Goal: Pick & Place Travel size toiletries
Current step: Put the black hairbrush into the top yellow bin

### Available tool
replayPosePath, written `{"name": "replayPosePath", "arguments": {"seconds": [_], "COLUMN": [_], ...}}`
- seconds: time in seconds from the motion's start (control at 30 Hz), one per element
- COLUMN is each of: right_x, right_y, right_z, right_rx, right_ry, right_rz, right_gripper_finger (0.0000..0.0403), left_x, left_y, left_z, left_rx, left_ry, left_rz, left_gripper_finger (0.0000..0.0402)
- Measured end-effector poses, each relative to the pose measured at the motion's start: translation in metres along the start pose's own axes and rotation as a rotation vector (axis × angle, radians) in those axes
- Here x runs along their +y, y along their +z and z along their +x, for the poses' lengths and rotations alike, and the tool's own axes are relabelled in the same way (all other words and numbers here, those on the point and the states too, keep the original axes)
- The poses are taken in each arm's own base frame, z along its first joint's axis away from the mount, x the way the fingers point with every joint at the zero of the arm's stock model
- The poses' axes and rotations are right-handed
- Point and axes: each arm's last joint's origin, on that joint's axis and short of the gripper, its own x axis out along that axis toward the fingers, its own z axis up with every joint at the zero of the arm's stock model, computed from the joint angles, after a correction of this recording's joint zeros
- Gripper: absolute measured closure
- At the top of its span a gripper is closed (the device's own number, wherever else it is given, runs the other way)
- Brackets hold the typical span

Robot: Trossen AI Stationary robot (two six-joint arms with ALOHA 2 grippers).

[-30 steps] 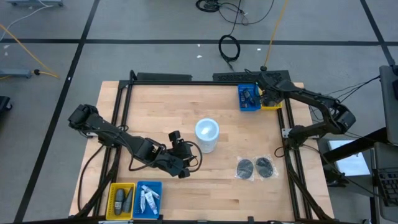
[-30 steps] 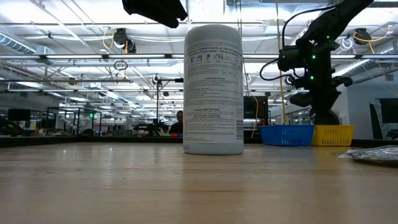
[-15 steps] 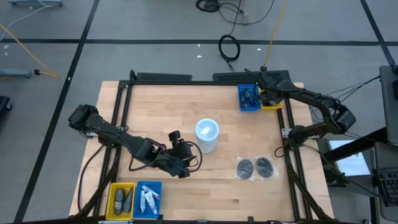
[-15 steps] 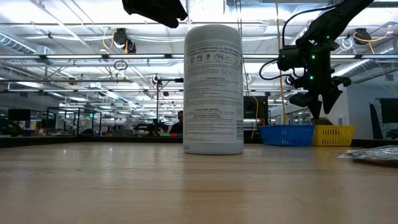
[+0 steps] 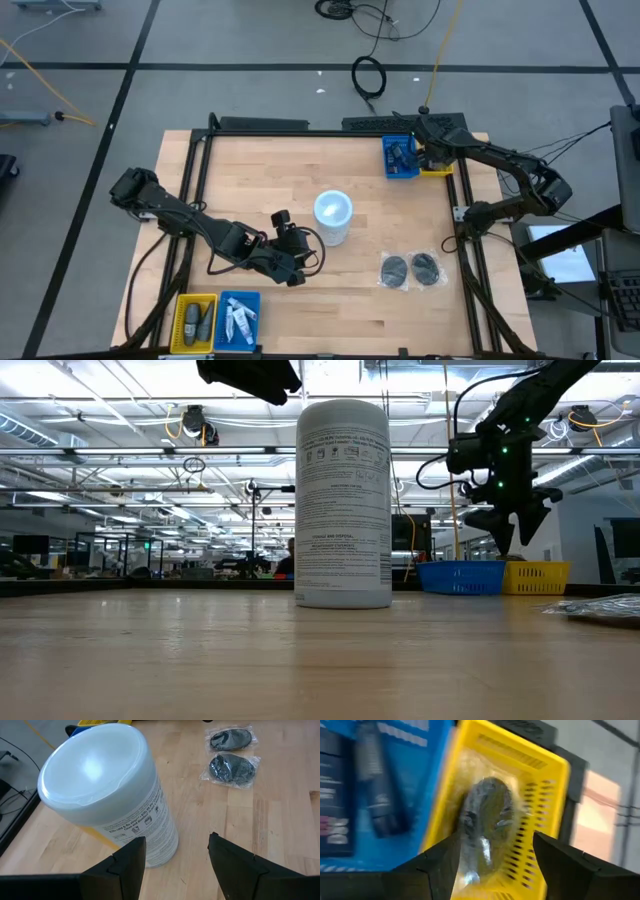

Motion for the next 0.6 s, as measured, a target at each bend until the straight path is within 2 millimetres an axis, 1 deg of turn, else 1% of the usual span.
{"name": "replayPosePath", "arguments": {"seconds": [0.1,0.3,0.47,0.6], "right_x": [0.002,0.002,0.01,0.02], "right_y": [0.002,0.004,0.004,-0.001], "right_z": [0.0,0.0,-0.003,-0.01], "right_rx": [-0.012,-0.039,-0.028,-0.007], "right_ry": [0.055,0.032,0.154,0.268], "right_rz": [-0.018,0.017,-0.012,-0.076], "right_gripper_finger": [0.0158,0.0159,0.0156,0.0158], "left_x": [0.0,0.0,0.0,0.0], "left_y": [0.0,0.0,0.0,0.0], "left_z": [0.0,0.0,0.0,0.0], "left_rx": [0.0,0.0,0.001,0.003], "left_ry": [0.0,-0.001,0.0,0.0], "left_rz": [-0.002,-0.003,-0.001,0.0], "left_gripper_finger": [0.0188,0.0188,0.0188,0.0188]}}
